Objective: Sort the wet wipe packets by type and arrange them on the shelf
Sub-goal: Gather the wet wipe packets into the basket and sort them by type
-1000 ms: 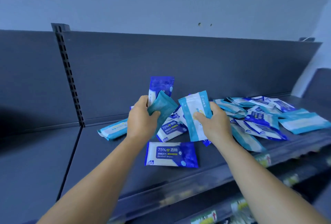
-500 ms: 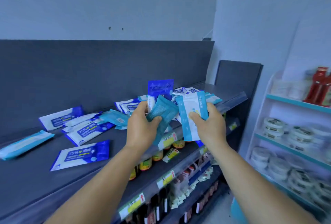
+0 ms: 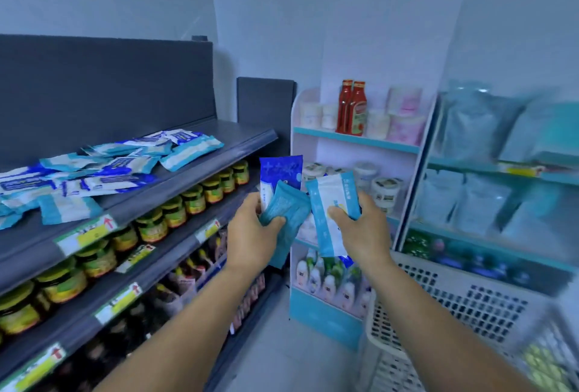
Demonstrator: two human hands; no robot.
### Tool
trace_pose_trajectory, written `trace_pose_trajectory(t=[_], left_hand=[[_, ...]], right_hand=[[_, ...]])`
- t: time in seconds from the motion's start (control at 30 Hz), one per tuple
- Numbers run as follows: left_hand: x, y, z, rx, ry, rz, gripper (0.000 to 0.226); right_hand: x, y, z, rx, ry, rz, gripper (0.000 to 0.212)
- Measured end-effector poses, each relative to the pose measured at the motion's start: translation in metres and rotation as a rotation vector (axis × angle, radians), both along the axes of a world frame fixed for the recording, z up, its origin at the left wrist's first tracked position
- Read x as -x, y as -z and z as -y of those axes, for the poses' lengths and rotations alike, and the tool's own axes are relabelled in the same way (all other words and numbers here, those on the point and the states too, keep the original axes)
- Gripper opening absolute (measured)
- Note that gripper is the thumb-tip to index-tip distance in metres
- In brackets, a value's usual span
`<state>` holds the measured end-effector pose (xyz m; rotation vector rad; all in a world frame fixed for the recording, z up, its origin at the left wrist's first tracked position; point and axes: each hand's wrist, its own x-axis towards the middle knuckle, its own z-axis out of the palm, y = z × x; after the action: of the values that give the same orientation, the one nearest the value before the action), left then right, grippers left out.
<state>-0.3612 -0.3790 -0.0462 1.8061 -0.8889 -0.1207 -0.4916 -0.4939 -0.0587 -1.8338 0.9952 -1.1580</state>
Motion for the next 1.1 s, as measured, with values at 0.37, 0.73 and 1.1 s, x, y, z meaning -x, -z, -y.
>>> trace_pose_trajectory(t=[0.37, 0.73, 1.1], left_hand=[[0.135, 0.057, 0.142, -0.171, 0.333, -0.070, 0.025], [0.217, 0.146, 0.274, -0.437, 0.607, -0.092, 0.007], [0.258, 0.273, 0.330, -0.729, 0.567, -0.194, 0.027]], right_hand=[[0.162, 0.054, 0.084, -0.152, 0.346, -0.079, 0.014], [0.246, 0.132, 0.171, -0.374, 0.613, -0.282, 0.014], [0.282, 0.258, 0.229, -0.656, 0.525, -0.523, 0.014]])
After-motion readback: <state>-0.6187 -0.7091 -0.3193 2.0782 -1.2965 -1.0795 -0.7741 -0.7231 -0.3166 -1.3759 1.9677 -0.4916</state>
